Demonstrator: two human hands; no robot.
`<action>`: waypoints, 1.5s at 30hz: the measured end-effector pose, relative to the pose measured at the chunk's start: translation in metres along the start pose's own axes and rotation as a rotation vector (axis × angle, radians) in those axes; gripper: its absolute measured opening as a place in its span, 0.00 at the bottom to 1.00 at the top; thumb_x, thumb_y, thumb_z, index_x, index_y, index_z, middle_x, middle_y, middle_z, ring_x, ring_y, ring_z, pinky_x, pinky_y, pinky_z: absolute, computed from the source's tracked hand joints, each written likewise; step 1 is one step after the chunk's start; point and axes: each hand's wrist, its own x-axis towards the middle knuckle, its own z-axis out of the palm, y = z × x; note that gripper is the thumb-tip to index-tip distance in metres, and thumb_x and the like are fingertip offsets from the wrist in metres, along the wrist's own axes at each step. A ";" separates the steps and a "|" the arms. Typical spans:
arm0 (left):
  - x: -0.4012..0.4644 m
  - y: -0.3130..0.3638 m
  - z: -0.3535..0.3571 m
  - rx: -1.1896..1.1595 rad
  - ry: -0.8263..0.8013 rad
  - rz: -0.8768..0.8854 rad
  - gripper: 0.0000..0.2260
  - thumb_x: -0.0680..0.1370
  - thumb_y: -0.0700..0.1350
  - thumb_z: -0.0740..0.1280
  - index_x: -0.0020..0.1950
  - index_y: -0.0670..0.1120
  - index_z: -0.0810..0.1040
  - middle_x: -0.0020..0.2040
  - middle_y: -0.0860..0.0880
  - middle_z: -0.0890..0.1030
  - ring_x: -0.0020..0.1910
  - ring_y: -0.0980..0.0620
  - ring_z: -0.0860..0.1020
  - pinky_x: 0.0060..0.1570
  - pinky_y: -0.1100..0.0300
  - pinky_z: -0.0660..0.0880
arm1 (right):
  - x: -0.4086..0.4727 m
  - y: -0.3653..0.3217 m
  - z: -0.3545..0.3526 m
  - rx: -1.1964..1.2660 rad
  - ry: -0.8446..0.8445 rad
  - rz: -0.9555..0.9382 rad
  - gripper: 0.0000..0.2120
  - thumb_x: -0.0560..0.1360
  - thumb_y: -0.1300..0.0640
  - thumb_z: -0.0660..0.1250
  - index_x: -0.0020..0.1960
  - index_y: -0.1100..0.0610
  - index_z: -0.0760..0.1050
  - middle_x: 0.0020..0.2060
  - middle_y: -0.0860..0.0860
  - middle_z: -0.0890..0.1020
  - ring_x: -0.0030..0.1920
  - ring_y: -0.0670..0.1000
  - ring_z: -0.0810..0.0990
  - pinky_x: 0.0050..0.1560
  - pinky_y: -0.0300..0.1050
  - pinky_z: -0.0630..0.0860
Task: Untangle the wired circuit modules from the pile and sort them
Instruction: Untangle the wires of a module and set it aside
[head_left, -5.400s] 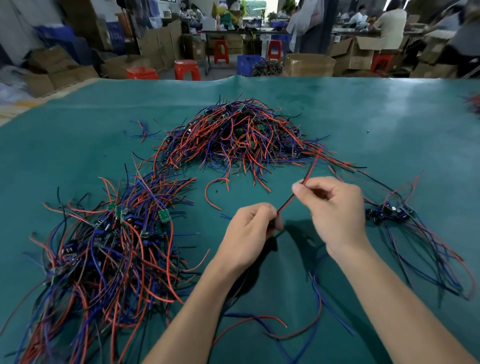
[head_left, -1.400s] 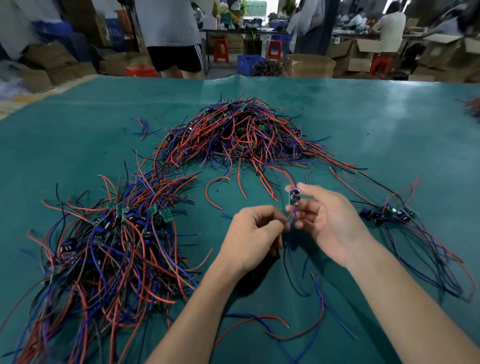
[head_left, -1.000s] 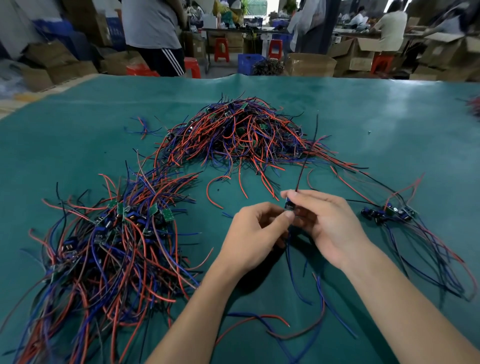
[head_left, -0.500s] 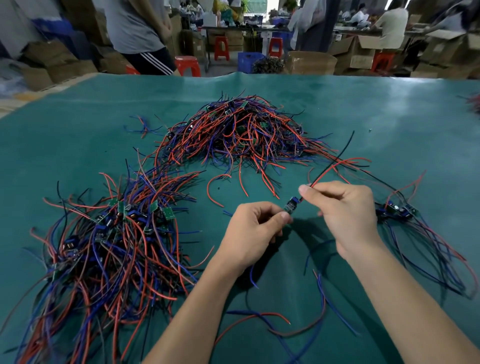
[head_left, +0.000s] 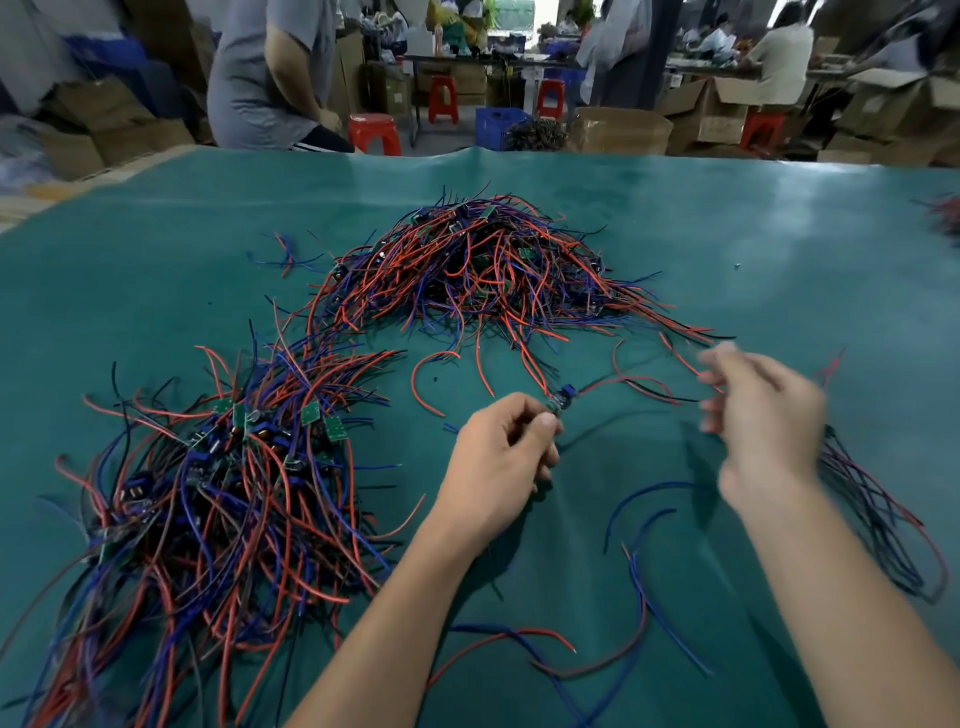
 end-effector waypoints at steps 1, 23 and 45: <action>0.001 0.000 0.001 -0.037 0.019 -0.006 0.08 0.83 0.39 0.62 0.44 0.43 0.77 0.30 0.53 0.78 0.26 0.56 0.73 0.26 0.66 0.69 | -0.009 0.002 0.008 -0.042 -0.147 0.004 0.11 0.80 0.54 0.70 0.40 0.55 0.82 0.33 0.49 0.82 0.25 0.43 0.73 0.24 0.38 0.67; -0.003 0.001 0.000 0.202 -0.148 0.025 0.09 0.79 0.44 0.66 0.40 0.46 0.82 0.29 0.54 0.78 0.29 0.55 0.75 0.33 0.62 0.72 | -0.053 -0.106 0.063 0.367 -0.310 -0.193 0.10 0.80 0.57 0.70 0.41 0.57 0.80 0.30 0.48 0.81 0.27 0.46 0.72 0.25 0.39 0.67; 0.000 -0.001 0.001 0.155 -0.120 0.016 0.08 0.74 0.48 0.62 0.36 0.51 0.77 0.30 0.54 0.79 0.28 0.56 0.76 0.31 0.63 0.72 | -0.025 -0.017 0.165 -1.176 -0.905 -0.318 0.12 0.80 0.49 0.66 0.54 0.58 0.78 0.51 0.59 0.81 0.62 0.63 0.72 0.61 0.57 0.74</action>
